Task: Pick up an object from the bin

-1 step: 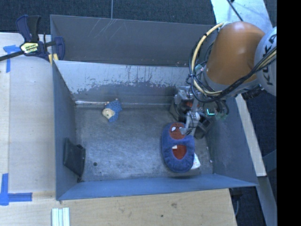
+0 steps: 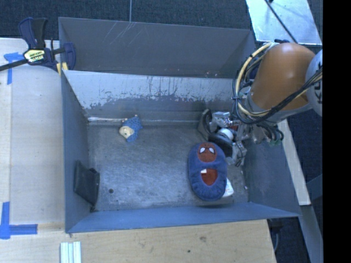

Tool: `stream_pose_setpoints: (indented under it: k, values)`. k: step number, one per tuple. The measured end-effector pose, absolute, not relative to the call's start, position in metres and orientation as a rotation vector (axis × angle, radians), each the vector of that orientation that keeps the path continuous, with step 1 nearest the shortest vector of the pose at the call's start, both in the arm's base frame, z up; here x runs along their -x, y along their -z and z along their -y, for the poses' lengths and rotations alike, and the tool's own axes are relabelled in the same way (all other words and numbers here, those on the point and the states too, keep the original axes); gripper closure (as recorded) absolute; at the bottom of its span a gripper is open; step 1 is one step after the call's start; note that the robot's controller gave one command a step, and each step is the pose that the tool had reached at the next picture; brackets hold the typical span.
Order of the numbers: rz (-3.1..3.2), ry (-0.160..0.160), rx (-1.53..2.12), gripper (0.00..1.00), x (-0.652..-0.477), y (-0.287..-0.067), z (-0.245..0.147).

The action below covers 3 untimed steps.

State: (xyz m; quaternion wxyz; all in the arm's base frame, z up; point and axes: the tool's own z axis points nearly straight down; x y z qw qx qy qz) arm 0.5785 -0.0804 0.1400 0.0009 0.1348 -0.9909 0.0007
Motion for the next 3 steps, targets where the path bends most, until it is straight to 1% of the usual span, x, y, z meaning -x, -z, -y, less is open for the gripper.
stream_pose_setpoints:
  k: [1, 2, 3]
  values:
    - [2.962, -0.006, -1.076, 0.00, -0.569, -0.072, 0.048]
    - [2.970, -0.007, -1.075, 1.00, -0.572, -0.077, 0.047]
    - [2.531, -0.004, -1.870, 1.00, -0.530, -0.200, 0.047]
